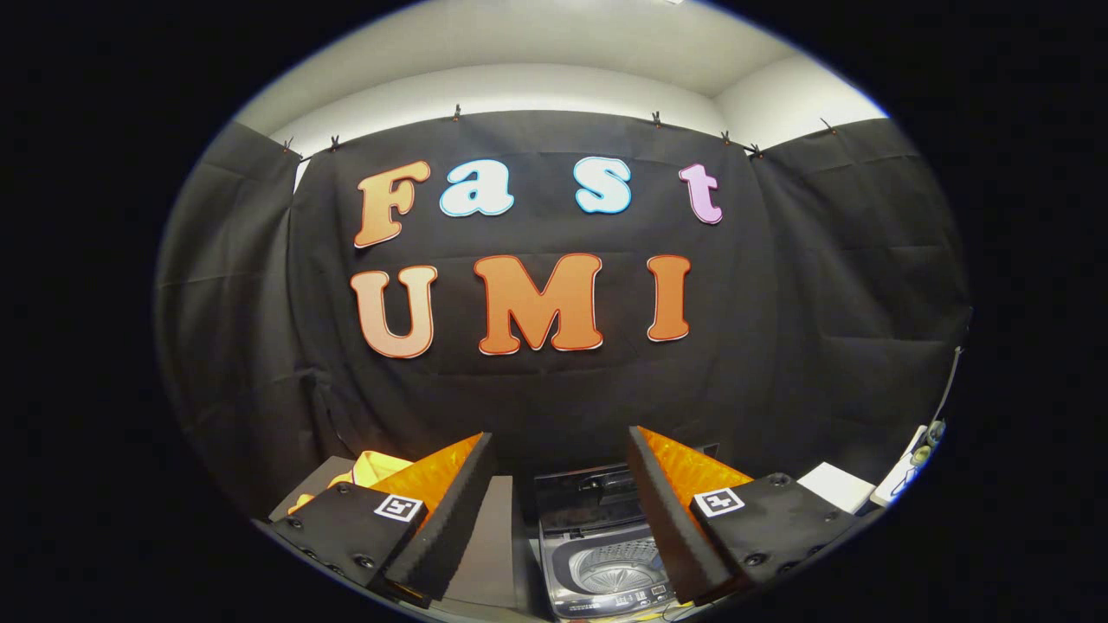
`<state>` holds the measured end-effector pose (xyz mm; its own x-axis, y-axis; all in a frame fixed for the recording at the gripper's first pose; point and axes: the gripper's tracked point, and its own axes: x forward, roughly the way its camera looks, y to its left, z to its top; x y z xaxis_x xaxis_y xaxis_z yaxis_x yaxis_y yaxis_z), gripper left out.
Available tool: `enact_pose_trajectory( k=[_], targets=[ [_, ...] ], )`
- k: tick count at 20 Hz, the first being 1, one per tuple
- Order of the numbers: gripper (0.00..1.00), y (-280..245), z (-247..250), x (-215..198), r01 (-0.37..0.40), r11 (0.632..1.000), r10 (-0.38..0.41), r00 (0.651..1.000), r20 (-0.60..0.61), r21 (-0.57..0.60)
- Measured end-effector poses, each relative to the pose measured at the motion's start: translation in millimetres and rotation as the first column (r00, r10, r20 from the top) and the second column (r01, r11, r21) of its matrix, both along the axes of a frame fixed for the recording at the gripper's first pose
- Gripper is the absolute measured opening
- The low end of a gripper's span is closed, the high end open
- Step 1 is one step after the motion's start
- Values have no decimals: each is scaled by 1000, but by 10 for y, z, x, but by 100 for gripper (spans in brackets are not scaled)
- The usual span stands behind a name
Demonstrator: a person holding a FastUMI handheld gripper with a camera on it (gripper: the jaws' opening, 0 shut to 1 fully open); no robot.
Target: Put the clothes into the washing machine and then close the washing machine lid.
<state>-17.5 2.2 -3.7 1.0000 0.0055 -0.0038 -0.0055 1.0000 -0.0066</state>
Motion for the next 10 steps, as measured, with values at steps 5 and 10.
enact_pose_trajectory(
  k=[5,10],
  targets=[
    [98,-12,17,-23,6,1000,-6,1000,0,7],
    [98,187,-46,-19,-25,1000,25,1000,-17,9]
  ],
)
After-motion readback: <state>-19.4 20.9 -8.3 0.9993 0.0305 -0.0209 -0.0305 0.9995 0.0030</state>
